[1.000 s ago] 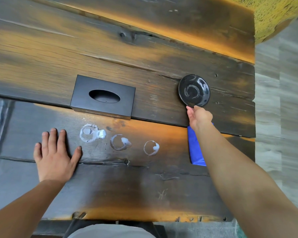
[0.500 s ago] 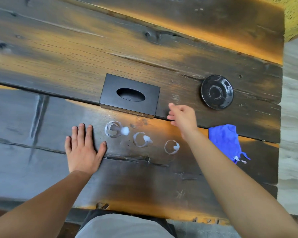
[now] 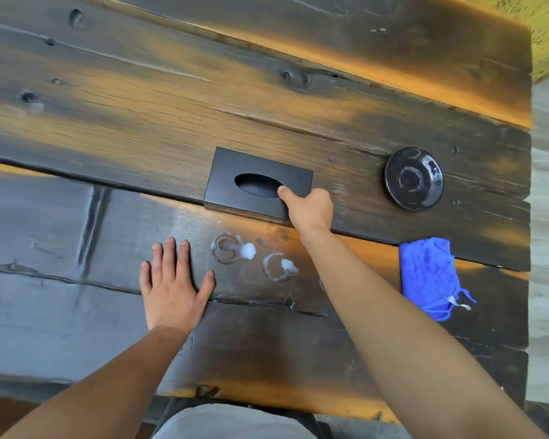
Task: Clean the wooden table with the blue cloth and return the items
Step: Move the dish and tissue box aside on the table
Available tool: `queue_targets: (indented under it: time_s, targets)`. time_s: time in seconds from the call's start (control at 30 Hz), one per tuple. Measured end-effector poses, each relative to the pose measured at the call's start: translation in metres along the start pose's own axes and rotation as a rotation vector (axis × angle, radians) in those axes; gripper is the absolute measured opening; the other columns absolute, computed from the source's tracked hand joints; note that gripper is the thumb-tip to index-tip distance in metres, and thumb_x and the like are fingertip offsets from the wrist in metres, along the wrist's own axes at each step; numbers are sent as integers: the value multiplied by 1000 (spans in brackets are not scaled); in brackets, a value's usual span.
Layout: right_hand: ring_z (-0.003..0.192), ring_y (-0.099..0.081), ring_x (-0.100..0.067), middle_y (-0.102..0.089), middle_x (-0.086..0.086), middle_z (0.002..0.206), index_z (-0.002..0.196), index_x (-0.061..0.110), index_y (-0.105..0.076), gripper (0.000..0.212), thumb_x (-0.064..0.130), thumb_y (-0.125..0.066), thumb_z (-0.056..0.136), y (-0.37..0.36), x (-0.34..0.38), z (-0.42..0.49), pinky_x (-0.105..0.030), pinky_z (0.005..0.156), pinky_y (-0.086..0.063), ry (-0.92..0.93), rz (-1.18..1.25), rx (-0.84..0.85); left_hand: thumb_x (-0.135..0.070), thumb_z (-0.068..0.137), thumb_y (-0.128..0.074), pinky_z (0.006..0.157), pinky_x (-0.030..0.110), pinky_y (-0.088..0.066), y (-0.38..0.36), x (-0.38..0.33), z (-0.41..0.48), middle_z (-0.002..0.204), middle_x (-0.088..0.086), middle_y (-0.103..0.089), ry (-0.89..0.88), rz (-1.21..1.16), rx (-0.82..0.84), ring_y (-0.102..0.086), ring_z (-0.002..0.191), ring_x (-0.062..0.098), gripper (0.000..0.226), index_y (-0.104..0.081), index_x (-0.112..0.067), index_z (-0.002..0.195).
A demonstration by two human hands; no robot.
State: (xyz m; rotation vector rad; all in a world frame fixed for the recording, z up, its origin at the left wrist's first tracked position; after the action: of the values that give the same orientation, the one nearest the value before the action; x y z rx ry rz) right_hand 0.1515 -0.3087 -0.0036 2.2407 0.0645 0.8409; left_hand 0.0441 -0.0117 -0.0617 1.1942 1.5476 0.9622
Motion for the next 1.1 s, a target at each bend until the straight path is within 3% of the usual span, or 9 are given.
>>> queue_targets:
  time_s: [0.27,0.47,0.7,0.8,0.9,1.1]
  targets:
    - [82,-68,-25,-73,-7,91,94,8,-68,54,58,-75,74,15,-5,10,-48,79,-62,-25,27,4,-64,96,-36,130,50,-4,-1,1,0,175,9,-21,-3,6,-5,-6,164,27,82,-25,-20,165]
    - [87,-71,-25,-74,-3,93,92,11,-70,50,54,-80,68,72,-2,57,-42,82,-61,-51,117,-94,-64,95,-36,130,50,-4,-1,2,0,174,10,-22,-1,2,-9,-8,163,27,83,-28,-19,164]
    - [94,-70,-29,-74,-7,100,99,8,-70,63,58,-81,62,119,6,126,-43,86,-58,-42,103,-131,-64,95,-36,129,48,-2,-2,1,1,174,11,-24,0,16,-22,-9,163,28,83,-30,-18,163]
    - [99,-66,-27,-71,-6,111,111,5,-66,66,53,-83,68,128,13,143,-39,86,-55,-49,126,-129,-64,94,-37,129,47,-1,-2,2,0,173,11,-25,4,12,-32,-10,163,28,83,-30,-18,163]
    - [103,-52,-21,-55,0,113,132,3,-54,69,42,-81,82,131,12,157,-32,86,-43,-48,168,-124,-63,93,-39,129,48,-2,-3,2,1,173,12,-26,9,15,-33,-11,163,29,84,-32,-17,162]
    - [101,-66,-28,-71,-9,113,114,6,-67,63,54,-81,75,128,10,163,-35,81,-54,-54,90,-208,-64,92,-40,129,48,-3,-2,1,0,172,12,-27,21,16,-30,-12,163,29,85,-33,-17,162]
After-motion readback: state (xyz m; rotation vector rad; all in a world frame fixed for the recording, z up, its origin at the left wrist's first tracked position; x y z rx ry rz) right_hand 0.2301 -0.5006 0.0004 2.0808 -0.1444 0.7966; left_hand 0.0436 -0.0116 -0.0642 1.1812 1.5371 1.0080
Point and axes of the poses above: each hand's wrist, its own z-axis towards the middle knuckle, its own y-axis out of the back of the hand, x = y × z, the point moved 6 cm from there along z, towards the middle knuckle
